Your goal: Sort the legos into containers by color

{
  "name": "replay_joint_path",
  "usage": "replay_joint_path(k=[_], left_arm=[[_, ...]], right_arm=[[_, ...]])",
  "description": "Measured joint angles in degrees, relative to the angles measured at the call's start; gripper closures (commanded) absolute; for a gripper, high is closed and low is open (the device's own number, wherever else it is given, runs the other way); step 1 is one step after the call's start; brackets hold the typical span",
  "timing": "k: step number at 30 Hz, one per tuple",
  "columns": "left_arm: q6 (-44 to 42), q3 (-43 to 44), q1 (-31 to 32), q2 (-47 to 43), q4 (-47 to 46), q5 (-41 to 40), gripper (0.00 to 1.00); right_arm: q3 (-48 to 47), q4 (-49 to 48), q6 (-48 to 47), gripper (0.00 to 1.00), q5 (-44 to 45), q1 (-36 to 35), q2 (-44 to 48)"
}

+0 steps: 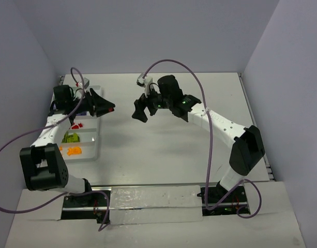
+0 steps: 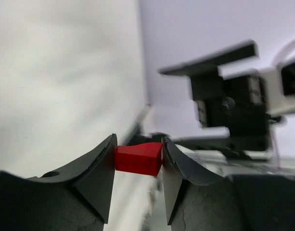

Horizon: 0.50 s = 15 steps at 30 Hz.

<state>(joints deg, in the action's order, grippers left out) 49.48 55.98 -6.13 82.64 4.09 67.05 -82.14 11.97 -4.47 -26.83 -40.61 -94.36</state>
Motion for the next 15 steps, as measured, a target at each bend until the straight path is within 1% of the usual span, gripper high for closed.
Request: replay_joint_path(k=[3, 5, 7, 11, 15], left_arm=[[-15.1, 8.1, -1.5, 2.0, 15.2, -8.8, 1.00], [-24.0, 12.7, -1.9, 2.9, 23.6, -18.0, 1.00], [-30.5, 15.1, -1.9, 3.3, 29.0, -26.3, 1.00], [-39.1, 15.5, -1.9, 3.8, 36.6, -41.4, 1.00], [-42.8, 14.7, -1.9, 5.0, 39.0, -52.1, 1.00]], right_arm=[[0.0, 3.1, -1.3, 0.00, -0.9, 0.0, 0.8], [0.0, 4.4, -1.9, 0.00, -0.5, 0.0, 1.6], [0.1, 5.6, -2.4, 0.00, 0.2, 0.0, 2.4], [0.2, 7.1, -3.5, 0.00, 2.2, 0.0, 3.5], [0.3, 8.3, -4.2, 0.00, 3.7, 0.1, 3.5]])
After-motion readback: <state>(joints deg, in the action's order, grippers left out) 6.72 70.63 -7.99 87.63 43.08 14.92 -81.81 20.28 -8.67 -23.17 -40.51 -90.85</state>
